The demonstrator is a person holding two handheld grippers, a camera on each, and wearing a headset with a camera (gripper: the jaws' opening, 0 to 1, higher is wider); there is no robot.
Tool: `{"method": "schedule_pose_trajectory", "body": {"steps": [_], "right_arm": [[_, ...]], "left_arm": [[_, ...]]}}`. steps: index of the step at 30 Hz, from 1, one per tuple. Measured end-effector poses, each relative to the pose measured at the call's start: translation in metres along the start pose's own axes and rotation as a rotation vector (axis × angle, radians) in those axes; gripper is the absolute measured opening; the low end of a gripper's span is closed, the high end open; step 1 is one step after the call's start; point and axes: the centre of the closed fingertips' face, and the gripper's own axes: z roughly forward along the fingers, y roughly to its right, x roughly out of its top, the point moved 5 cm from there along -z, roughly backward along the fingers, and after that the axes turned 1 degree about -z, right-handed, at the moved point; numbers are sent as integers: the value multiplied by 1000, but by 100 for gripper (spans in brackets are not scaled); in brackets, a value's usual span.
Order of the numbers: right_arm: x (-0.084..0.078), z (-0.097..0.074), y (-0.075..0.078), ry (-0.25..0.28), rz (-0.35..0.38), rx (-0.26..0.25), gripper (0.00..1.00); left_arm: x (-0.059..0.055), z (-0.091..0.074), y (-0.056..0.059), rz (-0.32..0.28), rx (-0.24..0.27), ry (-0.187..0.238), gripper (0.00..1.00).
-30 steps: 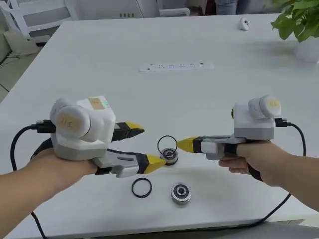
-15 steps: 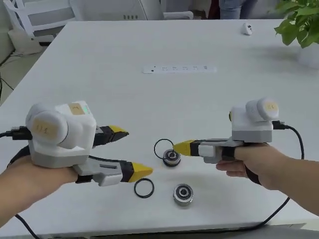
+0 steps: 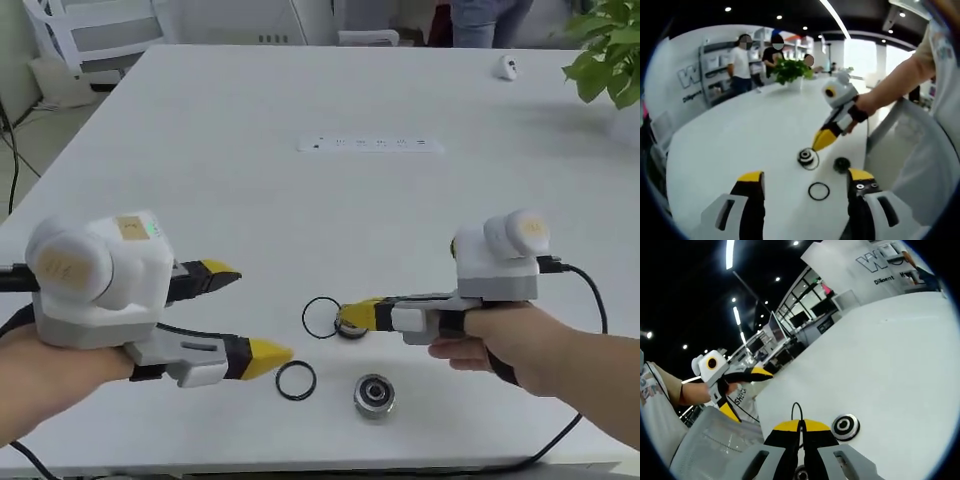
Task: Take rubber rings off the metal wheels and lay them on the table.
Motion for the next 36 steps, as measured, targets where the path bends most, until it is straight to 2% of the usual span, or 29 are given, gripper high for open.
{"method": "schedule_pose_trajectory", "body": {"steps": [20, 36], "right_arm": [[-18, 22, -12, -95, -9, 47, 0], [-38, 36, -16, -188, -4, 41, 0]], "left_arm": [[-11, -14, -4, -17, 21, -3, 70], [-21, -24, 1, -33, 22, -16, 70]]}}
